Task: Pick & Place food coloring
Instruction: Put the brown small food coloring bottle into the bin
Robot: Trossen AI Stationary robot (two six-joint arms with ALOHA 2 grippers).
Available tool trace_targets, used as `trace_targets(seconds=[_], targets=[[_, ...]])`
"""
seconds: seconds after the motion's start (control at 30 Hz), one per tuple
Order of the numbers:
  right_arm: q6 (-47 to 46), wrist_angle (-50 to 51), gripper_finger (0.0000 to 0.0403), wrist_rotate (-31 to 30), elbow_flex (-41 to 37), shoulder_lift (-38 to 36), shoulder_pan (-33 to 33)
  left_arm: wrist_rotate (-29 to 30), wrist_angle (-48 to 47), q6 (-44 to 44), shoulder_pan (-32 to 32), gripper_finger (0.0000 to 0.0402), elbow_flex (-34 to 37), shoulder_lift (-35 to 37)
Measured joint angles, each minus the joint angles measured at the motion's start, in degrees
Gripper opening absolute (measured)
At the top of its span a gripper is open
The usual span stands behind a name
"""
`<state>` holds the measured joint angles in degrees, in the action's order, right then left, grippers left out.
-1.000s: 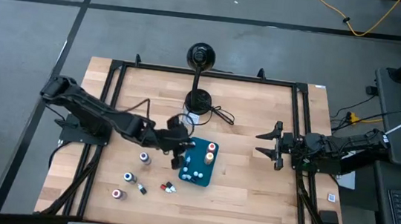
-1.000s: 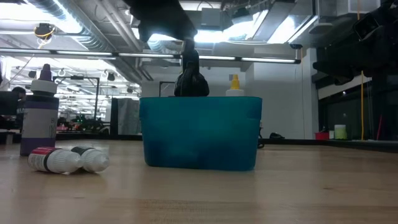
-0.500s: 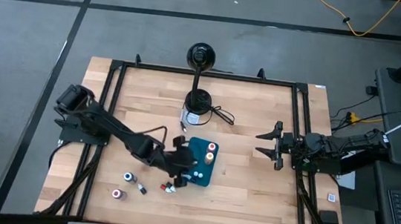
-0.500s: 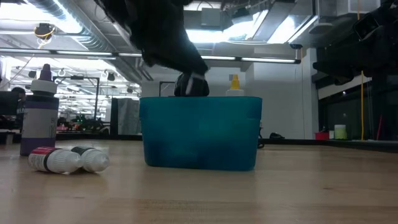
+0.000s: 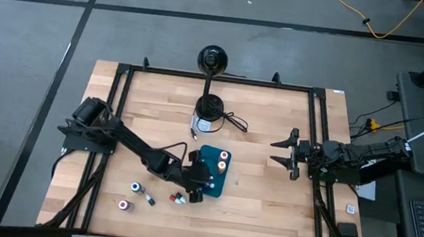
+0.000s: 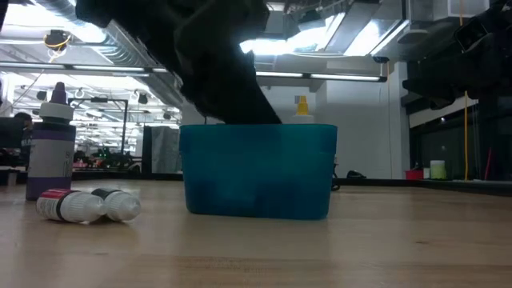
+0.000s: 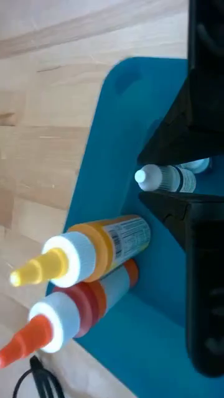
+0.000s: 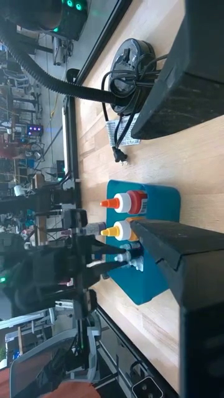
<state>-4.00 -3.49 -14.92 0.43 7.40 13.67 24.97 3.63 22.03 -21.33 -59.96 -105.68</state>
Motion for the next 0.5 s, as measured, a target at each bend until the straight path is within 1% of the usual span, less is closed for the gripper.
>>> trace_targets(seconds=[0.1, 0.37, 0.5], targets=[[-0.01, 0.00, 0.0223, 0.00, 0.00, 0.00, 0.00, -0.18, -0.30, -0.23, 0.05, 0.0059, 0.00, -1.21], [-0.01, -0.04, 0.0223, 0.00, 0.00, 0.00, 0.00, -0.63, 2.77, -2.26, 0.09, 0.0059, 0.00, -4.20], [-0.01, 0.00, 0.0223, 0.00, 0.00, 0.00, 0.00, -1.12, 2.67, -2.28, 0.11, 0.0071, 0.00, -4.20]])
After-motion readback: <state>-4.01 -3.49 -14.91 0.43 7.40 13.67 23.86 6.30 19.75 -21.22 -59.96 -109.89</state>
